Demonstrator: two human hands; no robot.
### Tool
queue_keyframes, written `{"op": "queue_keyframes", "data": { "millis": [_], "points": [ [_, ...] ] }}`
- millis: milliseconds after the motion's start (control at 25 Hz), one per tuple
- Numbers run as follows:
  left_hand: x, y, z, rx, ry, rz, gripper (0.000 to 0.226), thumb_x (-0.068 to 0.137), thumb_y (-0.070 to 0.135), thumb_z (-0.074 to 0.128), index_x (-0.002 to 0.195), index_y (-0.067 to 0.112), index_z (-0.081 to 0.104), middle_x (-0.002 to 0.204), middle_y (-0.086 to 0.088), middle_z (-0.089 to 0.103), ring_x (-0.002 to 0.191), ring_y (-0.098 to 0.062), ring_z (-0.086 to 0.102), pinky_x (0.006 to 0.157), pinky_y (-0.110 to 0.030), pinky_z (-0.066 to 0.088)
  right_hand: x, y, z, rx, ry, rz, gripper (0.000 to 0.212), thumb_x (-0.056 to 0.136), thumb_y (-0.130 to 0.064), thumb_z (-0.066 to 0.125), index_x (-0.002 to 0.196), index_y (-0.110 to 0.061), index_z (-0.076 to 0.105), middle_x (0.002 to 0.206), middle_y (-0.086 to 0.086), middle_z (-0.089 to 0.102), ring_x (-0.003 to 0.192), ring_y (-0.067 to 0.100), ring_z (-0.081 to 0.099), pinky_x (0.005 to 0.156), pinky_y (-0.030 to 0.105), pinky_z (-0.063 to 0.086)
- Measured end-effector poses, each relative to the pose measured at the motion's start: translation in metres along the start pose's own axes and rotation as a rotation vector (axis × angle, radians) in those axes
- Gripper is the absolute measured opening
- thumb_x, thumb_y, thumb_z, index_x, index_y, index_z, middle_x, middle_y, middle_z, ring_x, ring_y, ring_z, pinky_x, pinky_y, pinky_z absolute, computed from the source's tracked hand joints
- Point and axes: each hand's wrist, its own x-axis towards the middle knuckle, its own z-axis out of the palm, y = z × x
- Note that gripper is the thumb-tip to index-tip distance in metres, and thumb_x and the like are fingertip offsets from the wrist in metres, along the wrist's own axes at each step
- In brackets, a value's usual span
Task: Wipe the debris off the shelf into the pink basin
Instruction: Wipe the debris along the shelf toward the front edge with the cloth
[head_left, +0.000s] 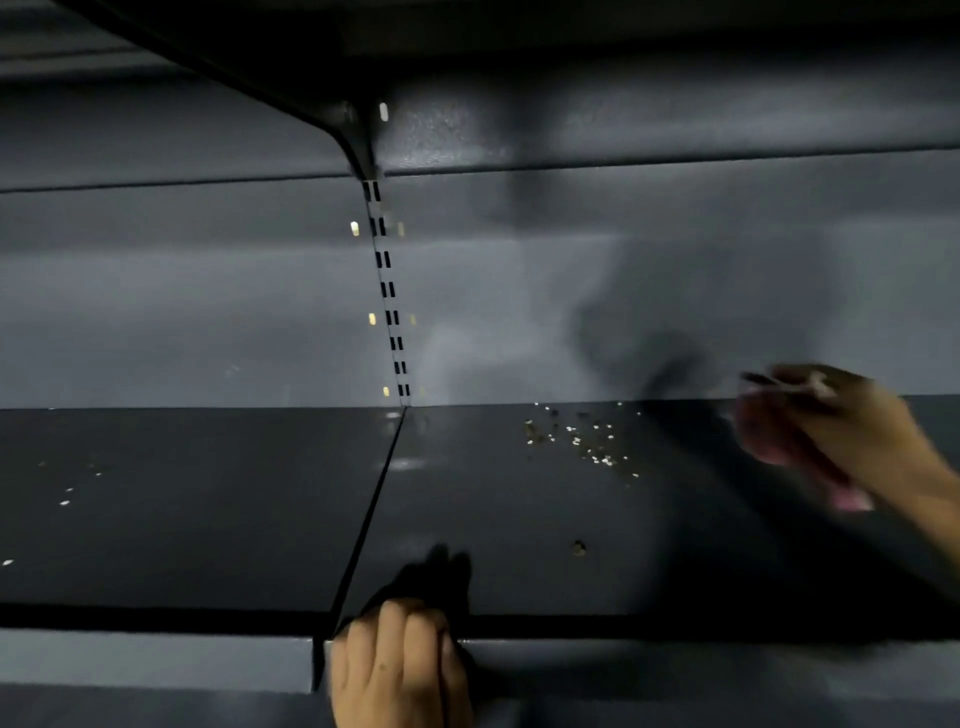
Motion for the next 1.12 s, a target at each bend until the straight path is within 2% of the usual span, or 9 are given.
{"op": "queue_keyframes", "data": {
  "millis": [120,240,360,440,520,680,800,920,1120],
  "points": [
    [0.003,0.004,-0.001,-0.006,-0.001,-0.005,0.027,0.076,0.016,0.042,0.061,0.014,0.064,0.079,-0.008,0.075,0.063,-0.026,0.051,0.065,-0.031,0.031,-0.009,0.074,-0.029,-0.335,-0.075,0.389,0.031,0.091,-0.030,0.052,0.087,-0.003,0.067,0.090,0.023,0.070,0.090,0.035,0.065,0.079,0.046,0.047],
    [0.007,0.005,0.000,-0.062,0.015,-0.007,0.032,0.079,0.016,0.039,0.059,0.012,0.063,0.083,-0.010,0.075,0.072,-0.022,0.046,0.068,-0.030,0.030,-0.007,0.068,0.011,-0.713,-0.089,0.110,0.032,0.095,-0.029,0.039,0.118,-0.024,0.061,0.119,0.005,0.068,0.110,0.022,0.061,0.092,0.036,0.042],
    [0.004,0.006,-0.002,-0.062,0.023,-0.004,0.029,0.081,0.016,0.039,0.065,0.015,0.064,0.086,-0.009,0.074,0.073,-0.023,0.046,0.071,-0.028,0.030,0.013,0.005,0.076,-0.878,-0.254,-0.163,0.052,0.084,-0.023,0.053,0.134,-0.031,0.042,0.134,-0.006,0.054,0.122,0.018,0.049,0.088,0.031,0.031],
    [0.003,0.003,0.000,-0.083,0.012,0.030,0.025,0.080,0.018,0.039,0.069,0.017,0.062,0.086,-0.009,0.073,0.074,-0.023,0.047,0.073,-0.028,0.029,0.026,-0.042,0.122,-0.757,-0.295,-0.141,0.064,0.073,-0.015,0.065,0.133,-0.014,0.043,0.131,0.007,0.050,0.121,0.027,0.045,0.094,0.036,0.035],
    [0.003,0.000,0.001,-0.104,0.012,0.045,0.021,0.080,0.021,0.037,0.074,0.021,0.057,0.088,-0.008,0.072,0.074,-0.016,0.048,0.073,-0.027,0.027,0.027,-0.081,0.150,-0.451,-0.327,-0.055,0.047,0.080,-0.009,0.059,0.125,-0.001,0.050,0.130,0.019,0.048,0.118,0.031,0.045,0.100,0.035,0.039],
    [0.000,-0.004,0.000,-0.140,-0.009,0.026,0.019,0.081,0.022,0.037,0.084,0.025,0.056,0.091,-0.004,0.072,0.078,-0.004,0.045,0.073,-0.025,0.023,0.020,-0.101,0.122,0.230,-0.231,-0.043,0.021,0.092,-0.011,0.050,0.093,0.000,0.067,0.080,0.014,0.072,0.055,0.002,0.065,0.061,0.014,0.055],
    [-0.006,-0.005,0.004,-0.074,-0.023,0.013,0.011,0.082,0.027,0.037,0.080,0.026,0.048,0.089,-0.005,0.072,0.071,-0.017,0.042,0.068,-0.029,0.025,0.016,-0.077,0.052,0.137,-0.024,-0.201,0.020,0.088,-0.010,0.056,0.095,-0.020,0.072,0.082,0.001,0.073,0.080,0.006,0.068,0.065,-0.003,0.043],
    [-0.010,-0.006,0.010,-0.073,0.007,-0.035,0.013,0.083,0.028,0.035,0.076,0.026,0.045,0.087,-0.003,0.071,0.070,-0.024,0.042,0.068,-0.030,0.027,-0.034,-0.052,0.008,0.224,-0.334,-0.504,0.050,0.077,-0.004,0.068,0.102,-0.047,0.066,0.110,-0.020,0.068,0.101,-0.006,0.062,0.084,0.003,0.045],
    [-0.008,-0.003,0.010,-0.033,0.062,-0.033,0.012,0.081,0.024,0.035,0.073,0.021,0.043,0.071,-0.005,0.062,0.064,-0.023,0.035,0.064,-0.034,0.027,-0.094,-0.053,0.064,0.126,-0.745,-0.959,0.036,0.078,-0.023,0.071,0.114,-0.024,0.067,0.126,-0.012,0.062,0.115,-0.009,0.052,0.098,0.004,0.036]
  ]
}}
